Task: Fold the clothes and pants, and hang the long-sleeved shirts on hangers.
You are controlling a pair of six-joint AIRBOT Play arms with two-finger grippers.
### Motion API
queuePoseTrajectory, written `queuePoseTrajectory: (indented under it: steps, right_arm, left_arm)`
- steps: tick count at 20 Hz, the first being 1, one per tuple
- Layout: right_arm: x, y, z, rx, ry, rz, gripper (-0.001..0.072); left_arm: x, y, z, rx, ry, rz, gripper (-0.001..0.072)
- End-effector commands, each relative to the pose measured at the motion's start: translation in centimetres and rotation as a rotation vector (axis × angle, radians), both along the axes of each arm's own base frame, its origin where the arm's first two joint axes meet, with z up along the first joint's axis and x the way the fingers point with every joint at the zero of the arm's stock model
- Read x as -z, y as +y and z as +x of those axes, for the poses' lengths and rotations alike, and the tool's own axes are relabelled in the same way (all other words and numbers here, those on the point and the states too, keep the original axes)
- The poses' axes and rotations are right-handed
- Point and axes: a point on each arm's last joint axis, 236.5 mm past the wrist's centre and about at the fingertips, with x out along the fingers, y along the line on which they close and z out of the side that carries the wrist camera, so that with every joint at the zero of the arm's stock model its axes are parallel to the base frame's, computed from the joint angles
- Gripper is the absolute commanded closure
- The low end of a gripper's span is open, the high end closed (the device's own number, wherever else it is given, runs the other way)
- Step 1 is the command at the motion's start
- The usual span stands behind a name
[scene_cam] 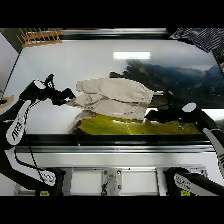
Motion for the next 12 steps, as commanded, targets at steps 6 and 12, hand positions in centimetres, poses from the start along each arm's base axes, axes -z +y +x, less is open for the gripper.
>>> queuePoseTrajectory:
  steps: [6,12]
  right_arm:
    - [3.5,3.6,1.5,0.070,0.038,0.052,0.0207]
    - [2.9,3.6,2.8,0.065,-0.021,0.025,0.0694]
  left_arm:
    - [1.1,-2.0,-1.8,0.082,0.089,-0.034,0.0095]
    - [0.8,-2.6,-3.4,0.116,0.146,-0.058,0.0703]
